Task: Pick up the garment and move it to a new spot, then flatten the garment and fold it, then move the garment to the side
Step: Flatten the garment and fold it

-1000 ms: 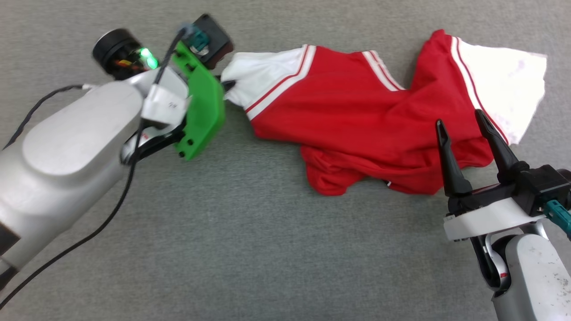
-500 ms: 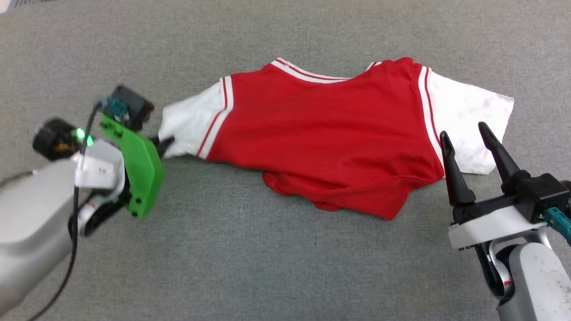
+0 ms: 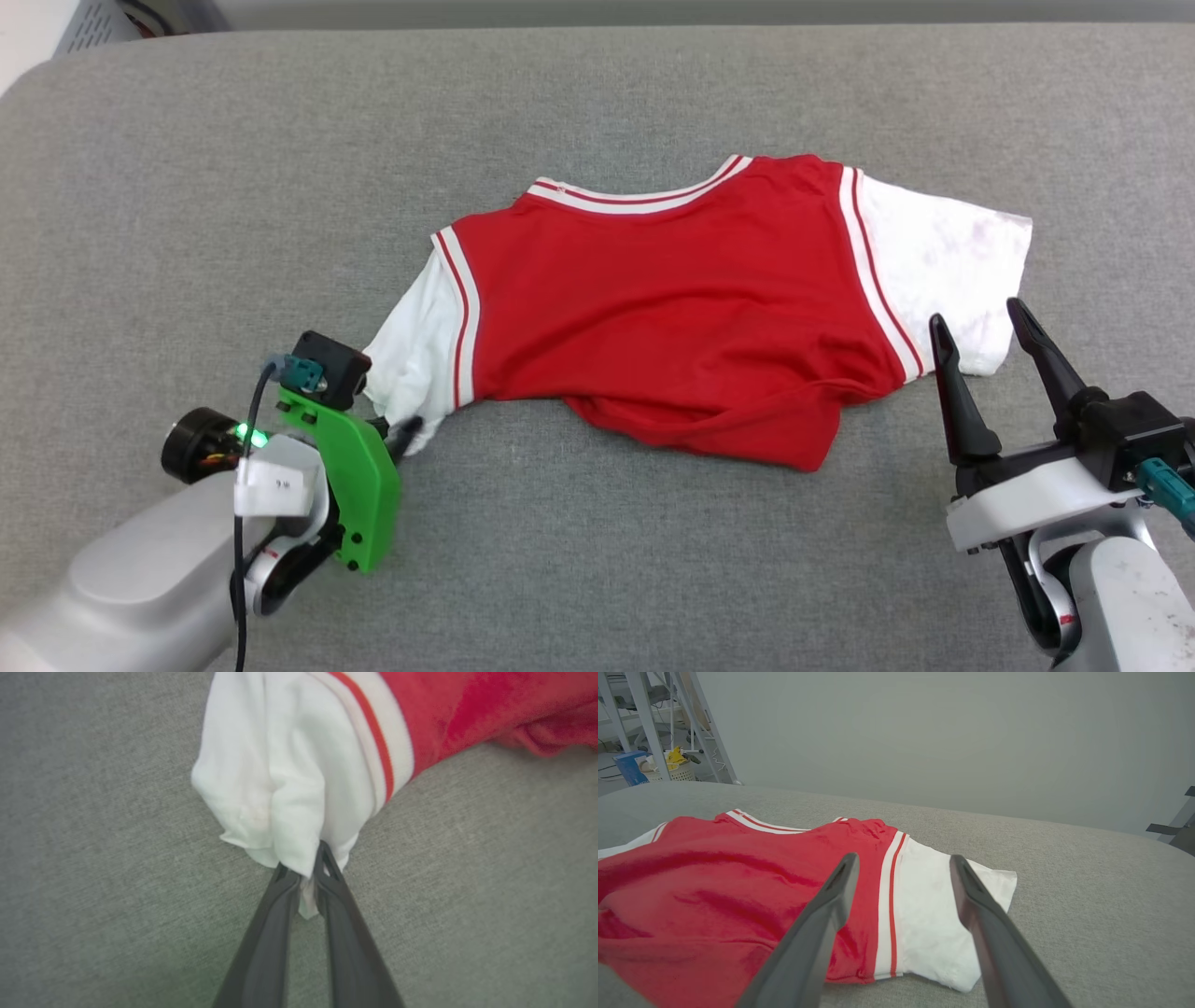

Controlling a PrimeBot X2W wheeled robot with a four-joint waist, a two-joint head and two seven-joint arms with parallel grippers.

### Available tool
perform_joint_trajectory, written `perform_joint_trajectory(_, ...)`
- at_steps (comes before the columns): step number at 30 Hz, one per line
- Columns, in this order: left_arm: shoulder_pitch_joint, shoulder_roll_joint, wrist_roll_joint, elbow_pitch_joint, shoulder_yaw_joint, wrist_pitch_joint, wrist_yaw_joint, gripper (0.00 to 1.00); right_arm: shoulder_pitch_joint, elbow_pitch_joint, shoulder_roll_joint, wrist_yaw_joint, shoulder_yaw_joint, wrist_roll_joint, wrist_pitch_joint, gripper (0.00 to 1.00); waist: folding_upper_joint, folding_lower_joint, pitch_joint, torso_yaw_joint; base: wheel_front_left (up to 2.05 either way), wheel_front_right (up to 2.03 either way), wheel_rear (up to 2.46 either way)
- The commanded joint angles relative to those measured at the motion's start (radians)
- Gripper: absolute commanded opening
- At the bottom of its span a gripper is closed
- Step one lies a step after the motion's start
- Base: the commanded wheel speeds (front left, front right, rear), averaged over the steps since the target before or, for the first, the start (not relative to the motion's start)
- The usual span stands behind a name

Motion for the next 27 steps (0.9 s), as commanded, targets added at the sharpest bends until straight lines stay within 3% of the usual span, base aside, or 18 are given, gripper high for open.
perform_joint_trajectory(1, 0.03, -0.018, 0.006, 0.004, -0.003, -0.025, 0.009, 1.0, 0.018, 0.007, -0.008, -0.001, -0.001, -0.002, -0.009, 1.0, 0.0, 0.0001, -0.02, 0.008, 0.0, 0.0, 0.0)
perform_joint_trajectory(5, 0.043, -0.023, 0.035, -0.016, 0.042, -0.156, 0.066, 1.0, 0.014, 0.012, -0.032, -0.001, -0.014, 0.001, -0.009, 1.0, 0.0, 0.0001, -0.055, 0.016, 0.0, 0.0, 0.0)
perform_joint_trajectory(10, 0.08, -0.023, 0.093, -0.06, 0.111, -0.339, 0.196, 1.0, -0.031, 0.012, -0.101, -0.001, -0.057, 0.015, 0.003, 1.0, 0.0, 0.0001, -0.084, 0.03, 0.0, 0.0, 0.0)
perform_joint_trajectory(15, 0.146, -0.015, 0.153, -0.144, 0.218, -0.377, 0.302, 1.0, -0.128, 0.012, -0.213, -0.001, -0.065, 0.053, 0.094, 1.0, 0.0, 0.0001, -0.083, 0.047, 0.0, 0.0, 0.0)
perform_joint_trajectory(18, 0.203, -0.037, 0.248, -0.223, 0.346, -0.378, 0.355, 1.0, -0.193, 0.013, -0.288, -0.001, -0.051, 0.09, 0.21, 1.0, 0.0, 0.0001, -0.073, 0.066, 0.0, 0.0, 0.0)
perform_joint_trajectory(22, 0.302, -0.091, 0.377, -0.292, 0.499, -0.379, 0.39, 1.0, -0.285, 0.061, -0.411, -0.001, 0.011, 0.2, 0.388, 1.0, 0.0, 0.0001, -0.05, 0.092, 0.0, 0.0, 0.0)
perform_joint_trajectory(27, 0.409, -0.178, 0.501, -0.325, 0.647, -0.379, 0.376, 1.0, -0.376, 0.13, -0.526, -0.001, 0.125, 0.362, 0.647, 1.0, 0.0, 0.0001, -0.012, 0.121, 0.0, 0.0, 0.0)
